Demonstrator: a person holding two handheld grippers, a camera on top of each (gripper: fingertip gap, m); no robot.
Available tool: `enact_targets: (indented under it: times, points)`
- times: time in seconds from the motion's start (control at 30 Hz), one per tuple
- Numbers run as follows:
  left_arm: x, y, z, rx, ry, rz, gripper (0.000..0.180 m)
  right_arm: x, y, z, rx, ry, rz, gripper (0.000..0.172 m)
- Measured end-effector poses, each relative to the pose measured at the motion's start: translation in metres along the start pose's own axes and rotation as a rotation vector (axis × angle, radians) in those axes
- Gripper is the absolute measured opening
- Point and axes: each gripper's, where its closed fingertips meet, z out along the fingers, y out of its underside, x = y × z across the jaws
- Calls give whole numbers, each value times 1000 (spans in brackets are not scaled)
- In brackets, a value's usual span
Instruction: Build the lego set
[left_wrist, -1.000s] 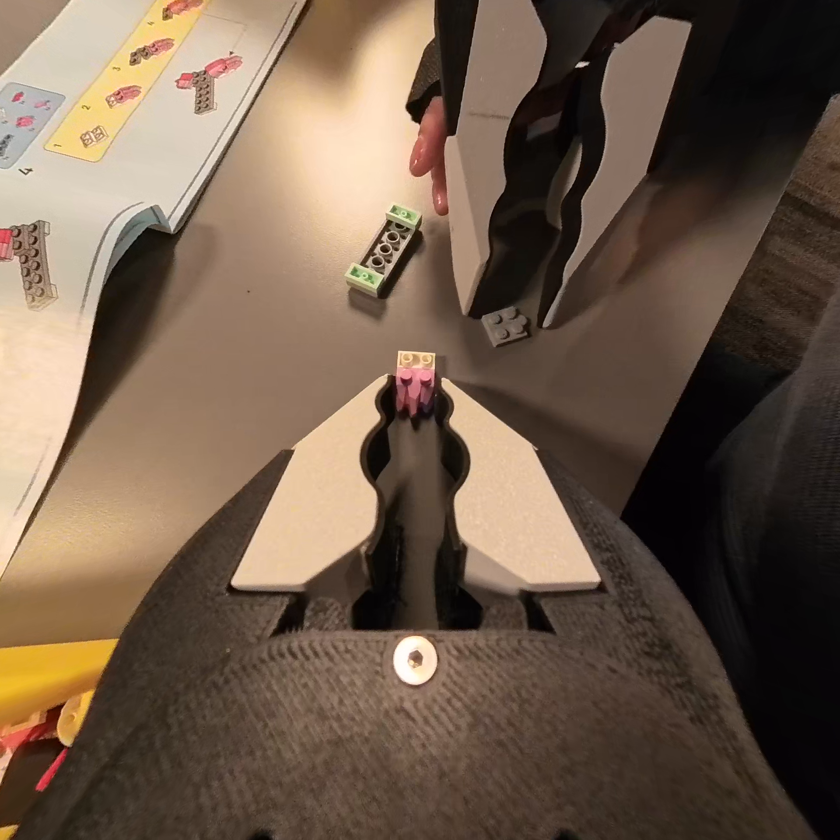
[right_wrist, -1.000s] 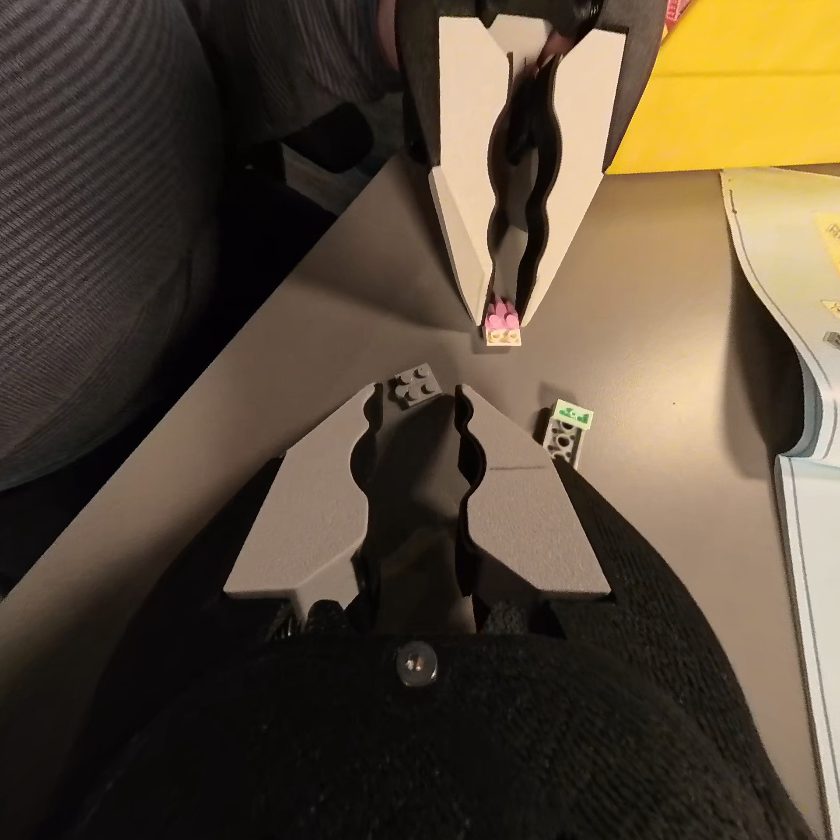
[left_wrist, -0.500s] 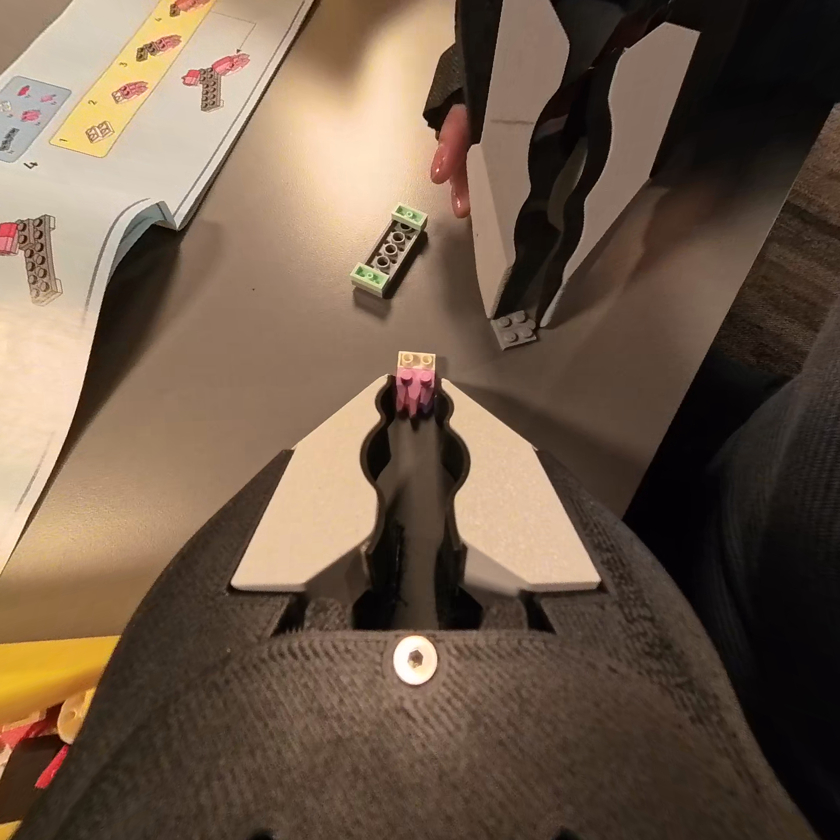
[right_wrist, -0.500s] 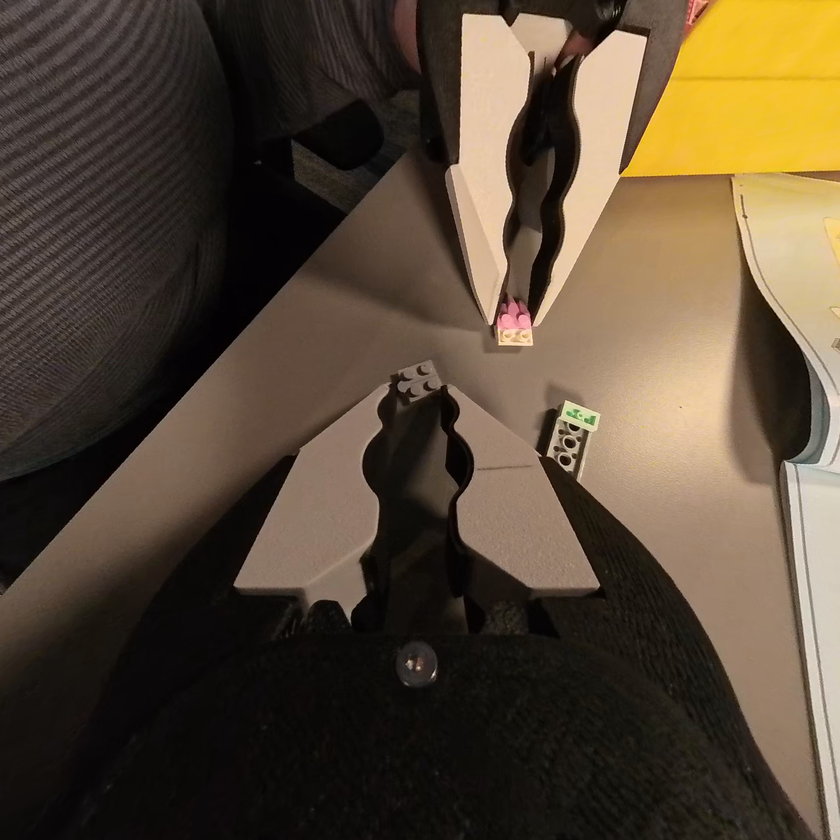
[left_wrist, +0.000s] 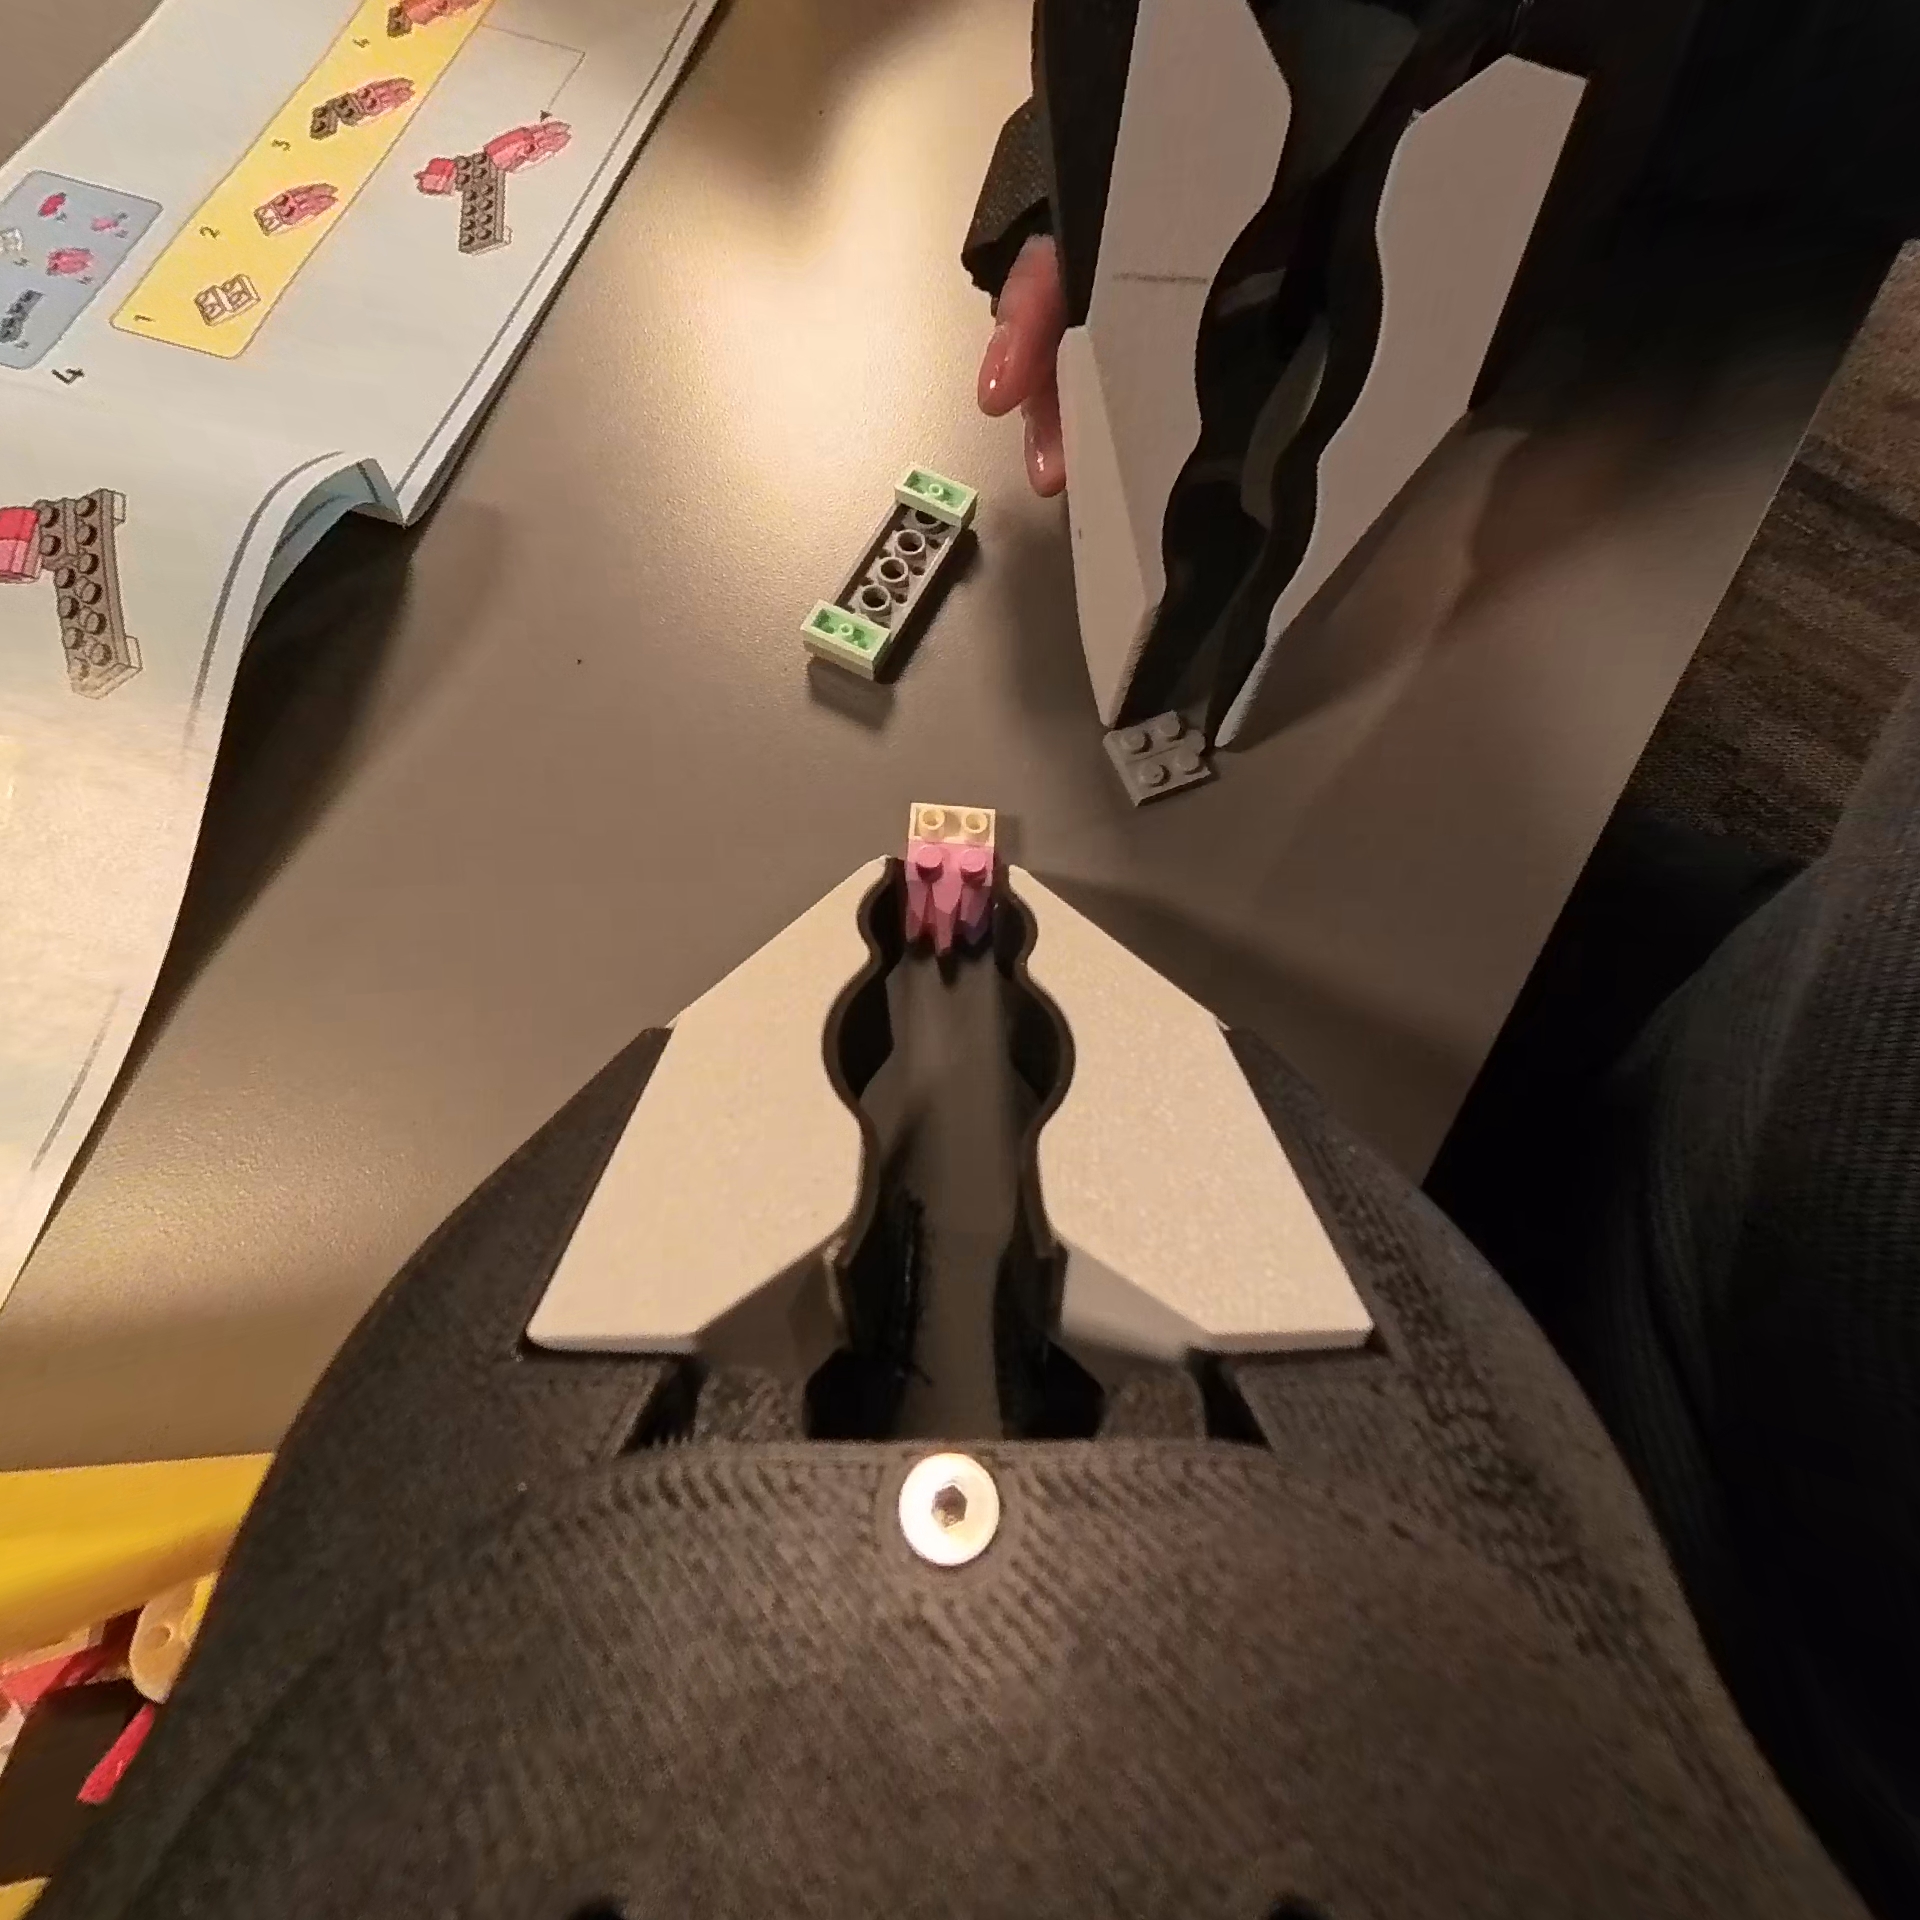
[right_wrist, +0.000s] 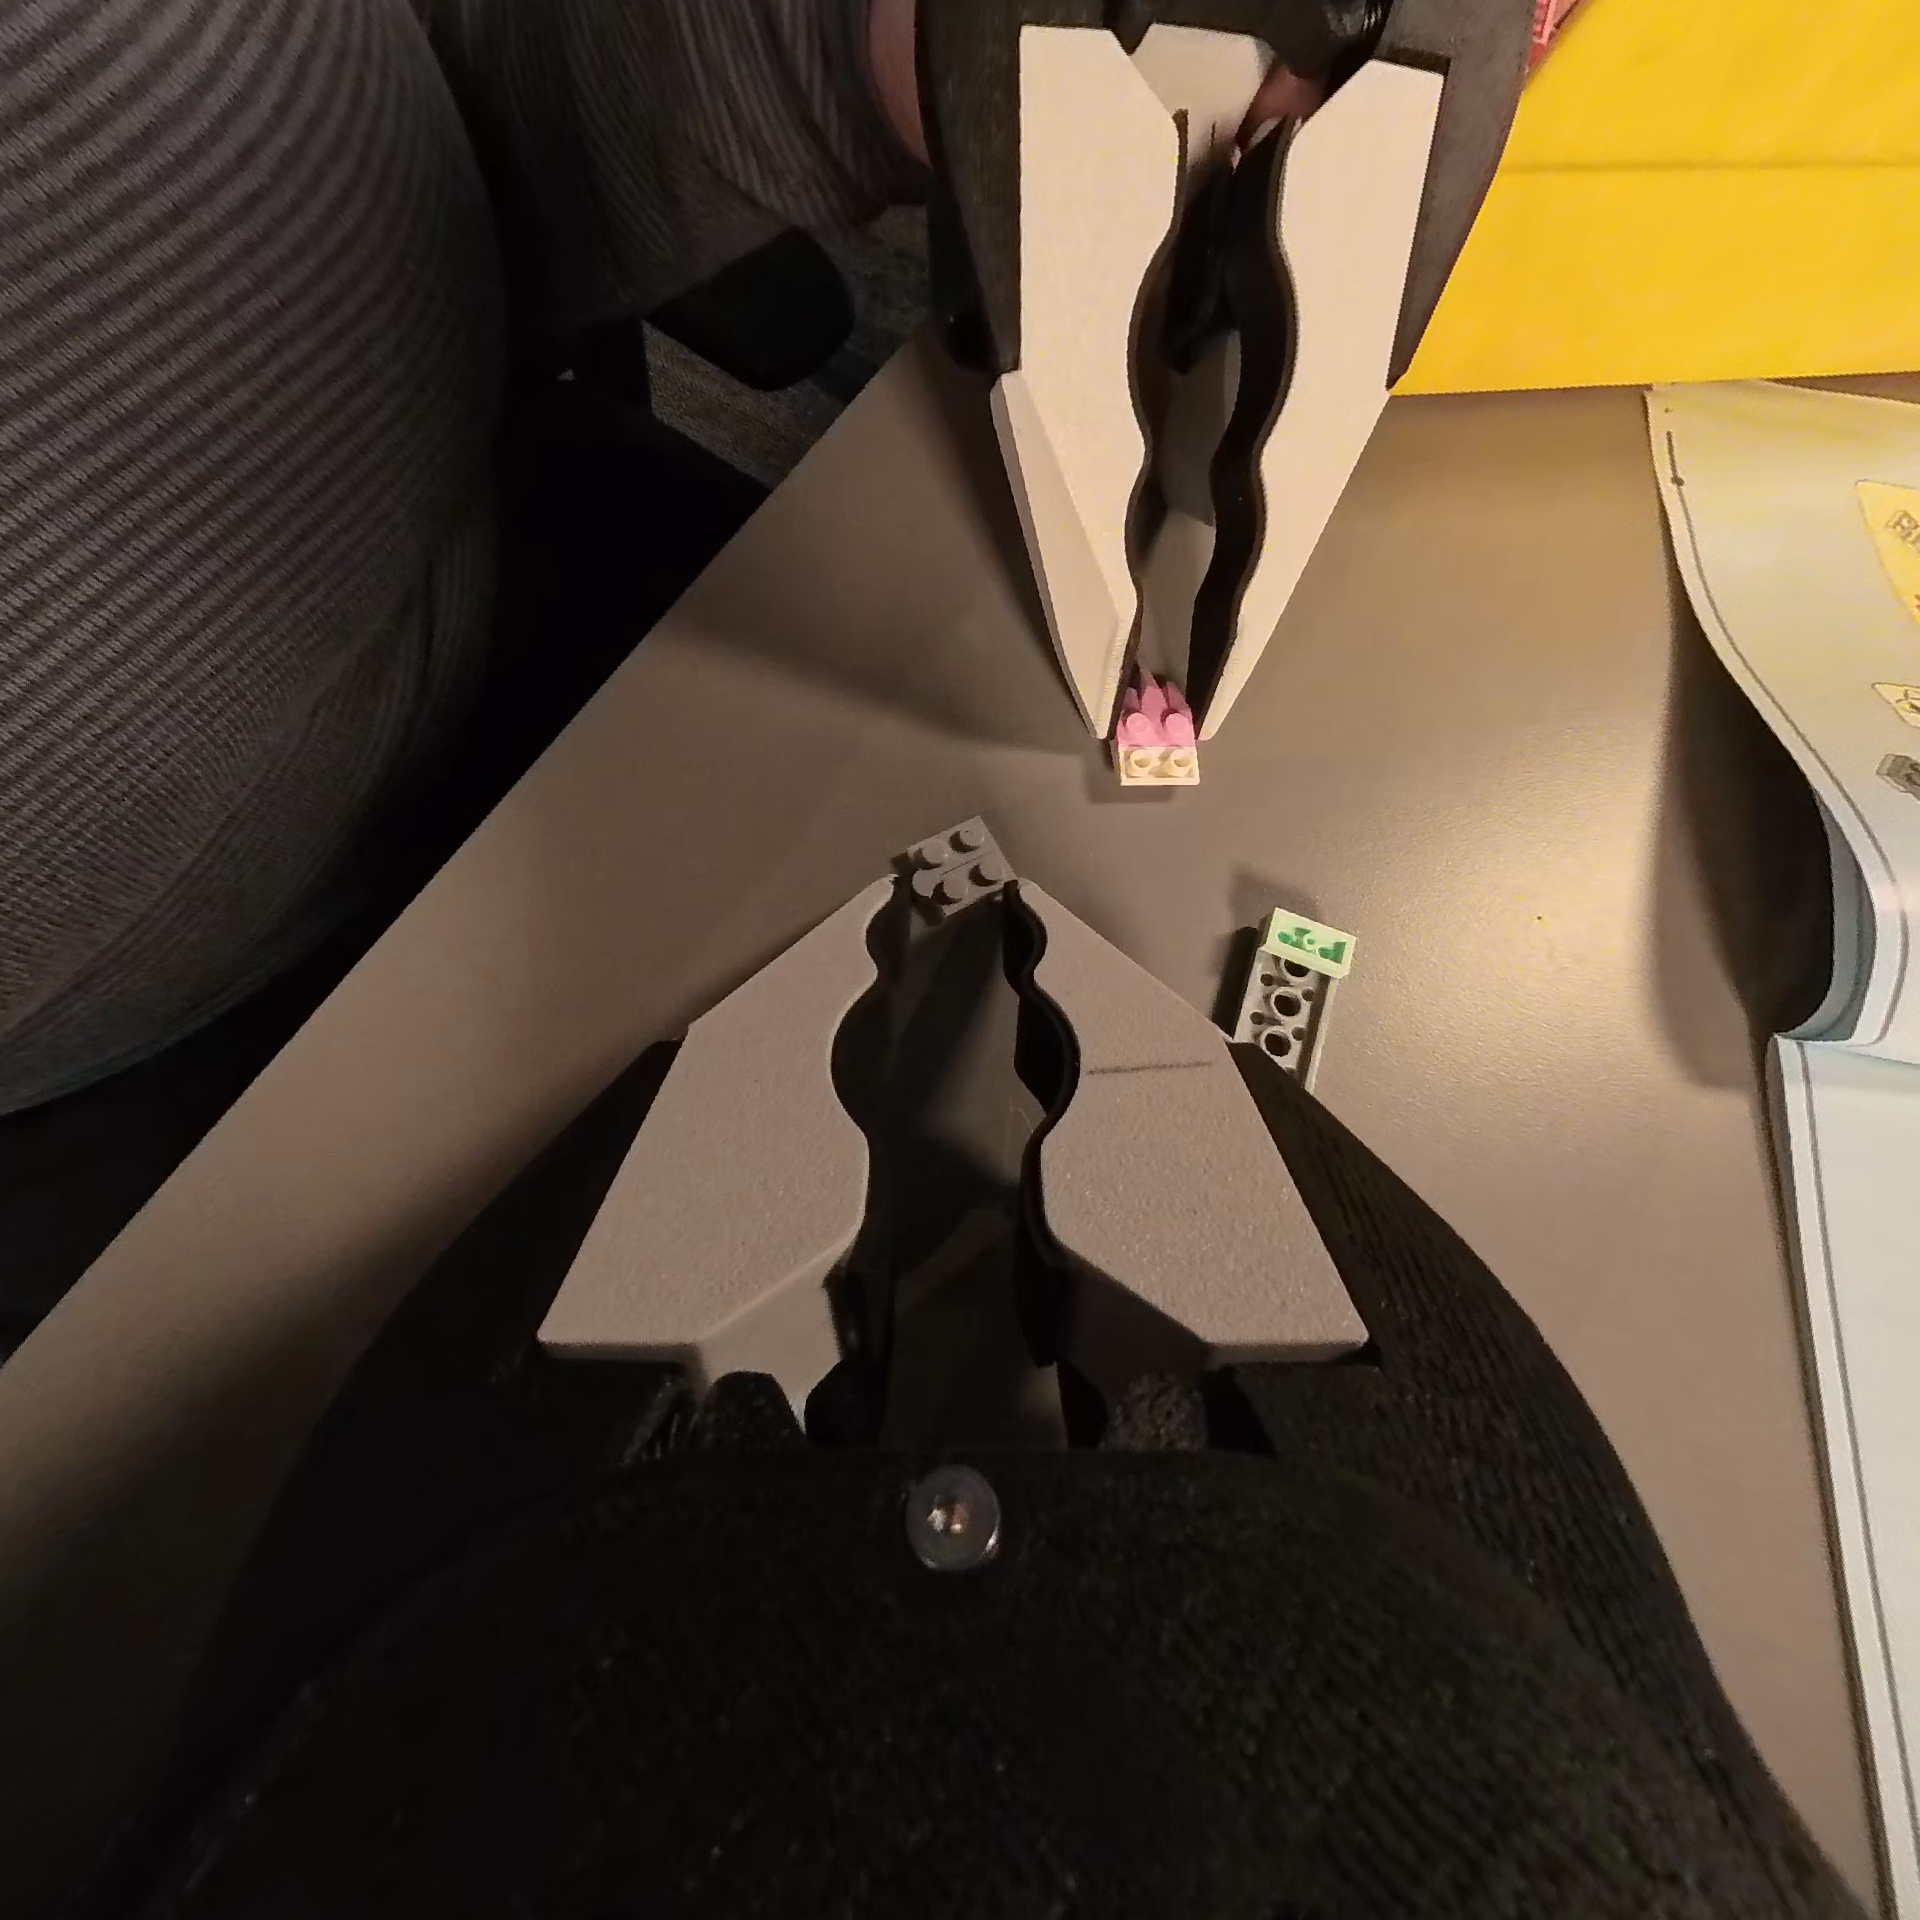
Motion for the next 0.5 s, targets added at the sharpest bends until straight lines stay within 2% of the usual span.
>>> enact_targets:
  times: [0.5]
  points:
    - [-1, 0, 0, 0, -7, 0, 16, 1, 0, 0, -1, 2, 15, 14]
